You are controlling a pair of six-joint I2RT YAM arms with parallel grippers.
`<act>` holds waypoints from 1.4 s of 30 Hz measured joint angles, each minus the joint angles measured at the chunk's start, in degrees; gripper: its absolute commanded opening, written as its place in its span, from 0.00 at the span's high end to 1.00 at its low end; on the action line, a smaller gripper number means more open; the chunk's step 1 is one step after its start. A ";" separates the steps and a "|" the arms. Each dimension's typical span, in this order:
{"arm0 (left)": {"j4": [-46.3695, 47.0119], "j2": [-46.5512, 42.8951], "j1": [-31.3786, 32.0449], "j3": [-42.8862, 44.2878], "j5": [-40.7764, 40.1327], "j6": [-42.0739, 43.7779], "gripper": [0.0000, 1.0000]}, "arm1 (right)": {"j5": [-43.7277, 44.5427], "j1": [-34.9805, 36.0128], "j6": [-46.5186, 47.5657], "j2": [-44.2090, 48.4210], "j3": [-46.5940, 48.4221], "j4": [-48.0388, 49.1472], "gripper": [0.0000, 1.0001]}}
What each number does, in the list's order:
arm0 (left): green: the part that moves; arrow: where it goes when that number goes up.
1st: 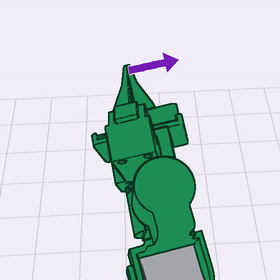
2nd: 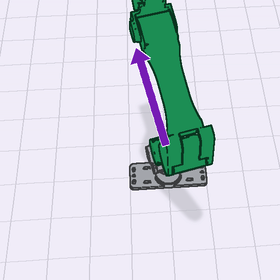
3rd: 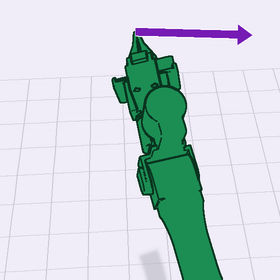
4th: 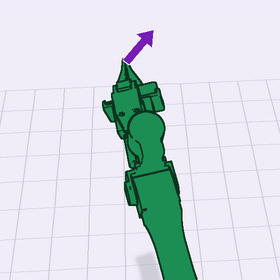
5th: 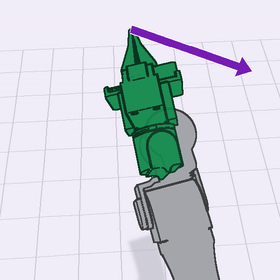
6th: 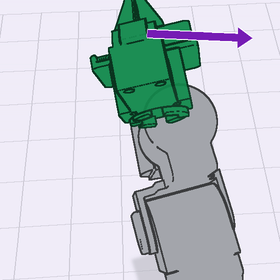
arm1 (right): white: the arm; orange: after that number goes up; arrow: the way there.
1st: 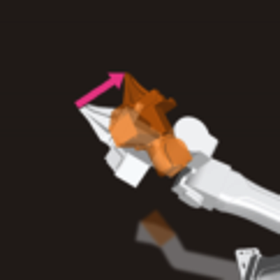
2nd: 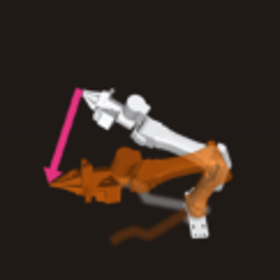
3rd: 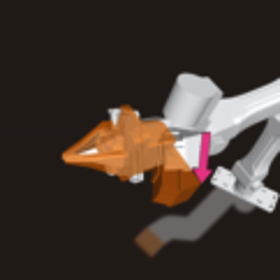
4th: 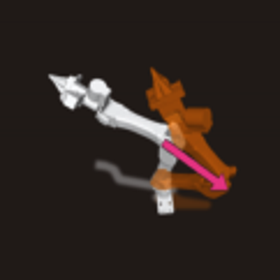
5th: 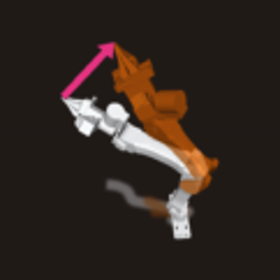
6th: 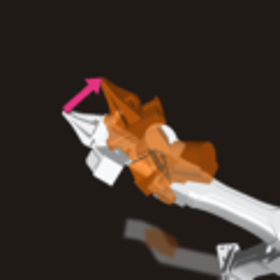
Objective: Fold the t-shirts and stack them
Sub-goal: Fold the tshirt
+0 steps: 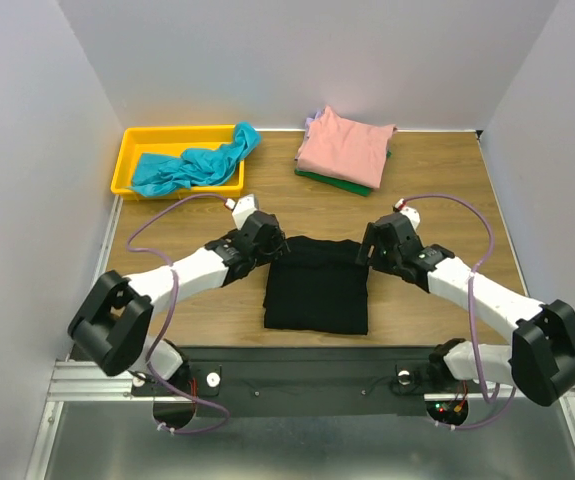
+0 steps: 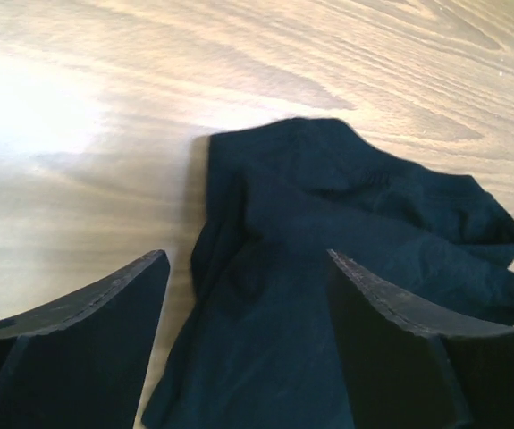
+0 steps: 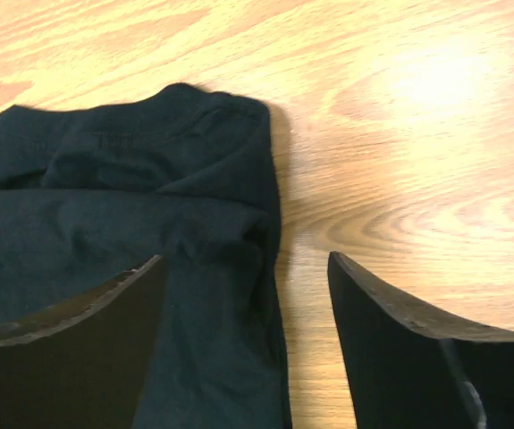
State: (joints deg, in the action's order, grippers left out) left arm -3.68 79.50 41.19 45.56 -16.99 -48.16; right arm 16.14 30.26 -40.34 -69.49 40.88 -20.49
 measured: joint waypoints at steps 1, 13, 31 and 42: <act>0.59 1.36 -0.11 0.63 0.42 0.28 0.24 | -0.28 0.02 0.02 -0.31 0.00 0.28 0.26; 3.48 11.72 -0.83 3.34 5.68 2.12 1.00 | -3.54 -0.44 -0.44 -7.82 0.00 5.05 0.89; 3.34 -9.38 -0.92 -0.11 7.69 1.84 1.00 | -10.38 -0.68 1.07 9.60 0.07 4.96 1.00; 4.37 1.75 -7.10 4.59 4.24 1.55 1.00 | -6.14 -3.50 3.04 -6.34 9.75 7.23 0.97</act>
State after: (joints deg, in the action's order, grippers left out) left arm 0.69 81.25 34.09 50.15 -12.75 -46.61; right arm 10.00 26.76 -37.30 -75.83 50.63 -13.26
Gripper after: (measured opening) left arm 0.041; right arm 0.035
